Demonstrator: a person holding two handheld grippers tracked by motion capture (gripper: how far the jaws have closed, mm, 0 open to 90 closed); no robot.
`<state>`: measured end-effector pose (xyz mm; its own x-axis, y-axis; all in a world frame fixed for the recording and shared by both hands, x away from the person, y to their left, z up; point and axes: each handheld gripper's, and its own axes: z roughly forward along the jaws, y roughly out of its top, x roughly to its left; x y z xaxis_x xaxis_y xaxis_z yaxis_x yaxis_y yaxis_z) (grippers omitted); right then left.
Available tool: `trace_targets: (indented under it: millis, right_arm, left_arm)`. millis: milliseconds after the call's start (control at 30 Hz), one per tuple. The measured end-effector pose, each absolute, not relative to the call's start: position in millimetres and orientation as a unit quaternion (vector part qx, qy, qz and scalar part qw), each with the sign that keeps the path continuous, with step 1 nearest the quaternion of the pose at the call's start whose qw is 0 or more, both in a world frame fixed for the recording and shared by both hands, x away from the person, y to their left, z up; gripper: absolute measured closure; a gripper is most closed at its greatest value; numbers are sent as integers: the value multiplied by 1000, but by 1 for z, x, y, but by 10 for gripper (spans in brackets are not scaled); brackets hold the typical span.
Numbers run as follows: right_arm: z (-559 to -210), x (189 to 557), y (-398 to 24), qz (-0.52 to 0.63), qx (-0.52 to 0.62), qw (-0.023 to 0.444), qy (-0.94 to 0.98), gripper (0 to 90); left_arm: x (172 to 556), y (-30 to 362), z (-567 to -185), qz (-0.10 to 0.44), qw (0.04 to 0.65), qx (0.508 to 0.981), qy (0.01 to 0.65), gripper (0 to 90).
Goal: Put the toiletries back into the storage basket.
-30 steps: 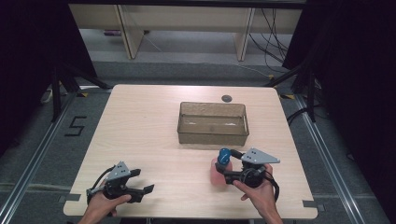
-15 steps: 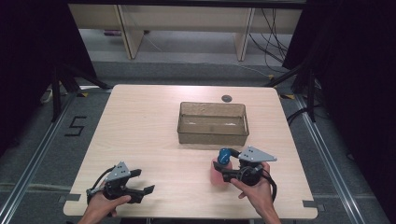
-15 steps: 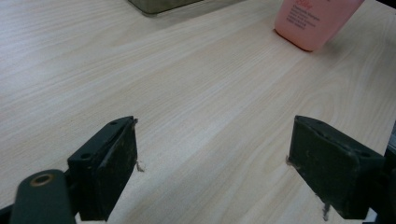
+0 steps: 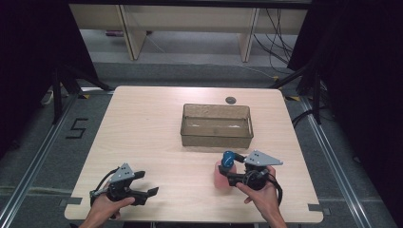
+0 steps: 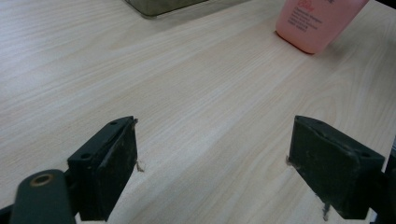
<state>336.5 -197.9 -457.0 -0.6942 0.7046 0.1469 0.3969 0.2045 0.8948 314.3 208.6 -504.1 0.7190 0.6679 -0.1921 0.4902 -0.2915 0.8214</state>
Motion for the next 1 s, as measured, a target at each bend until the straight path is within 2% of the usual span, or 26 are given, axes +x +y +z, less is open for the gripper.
trace_targets:
  millis: [233,500,600,633,733,1000]
  right_arm:
    - [-457,338,-196,517,347,154,767,320]
    - [-455,337,-192,521,345,152,765,478]
    - [-452,336,-191,514,341,170,768,503]
    - [-450,333,-188,508,339,195,767,531]
    - [-447,331,-185,489,342,215,773,533]
    - [-438,333,-184,504,347,217,761,534]
  left_arm:
    - [314,209,-504,95,479,793,365,148]
    - [311,212,-503,97,479,795,360,148]
    - [311,212,-503,102,474,797,361,148]
    - [311,212,-503,102,472,798,361,148]
    - [311,212,-504,99,478,794,362,148]
    - [311,213,-504,101,477,793,365,148]
